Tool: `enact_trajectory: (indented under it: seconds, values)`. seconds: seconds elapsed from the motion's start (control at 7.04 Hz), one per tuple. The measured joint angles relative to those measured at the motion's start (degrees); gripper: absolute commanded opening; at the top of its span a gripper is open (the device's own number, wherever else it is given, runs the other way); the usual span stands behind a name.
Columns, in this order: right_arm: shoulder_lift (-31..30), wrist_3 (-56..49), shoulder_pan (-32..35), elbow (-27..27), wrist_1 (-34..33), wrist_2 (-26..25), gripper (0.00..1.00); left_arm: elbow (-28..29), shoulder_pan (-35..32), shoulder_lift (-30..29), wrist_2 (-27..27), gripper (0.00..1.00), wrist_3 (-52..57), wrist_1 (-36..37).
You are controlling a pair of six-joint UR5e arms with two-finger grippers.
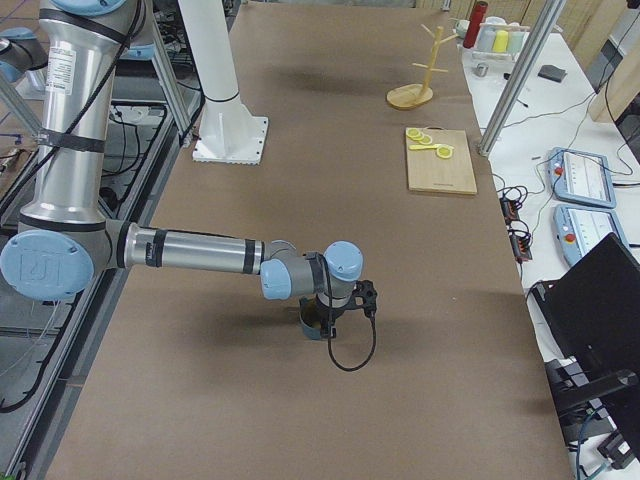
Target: Hang cup on storage rack
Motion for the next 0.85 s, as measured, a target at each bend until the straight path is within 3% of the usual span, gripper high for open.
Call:
enact_trajectory:
  seconds: [0.43,0.85]
  values:
    - [1.2,0.5,-0.2,0.6,-0.2,0.8,0.00,-0.2,0.0,0.0,-0.1,0.98,-0.1,0.0]
    - [7.2,2.7,-0.9,7.3,-4.4,2.9,0.00,-0.8,-0.1,-0.2,-0.1,0.98,-0.1,0.0]
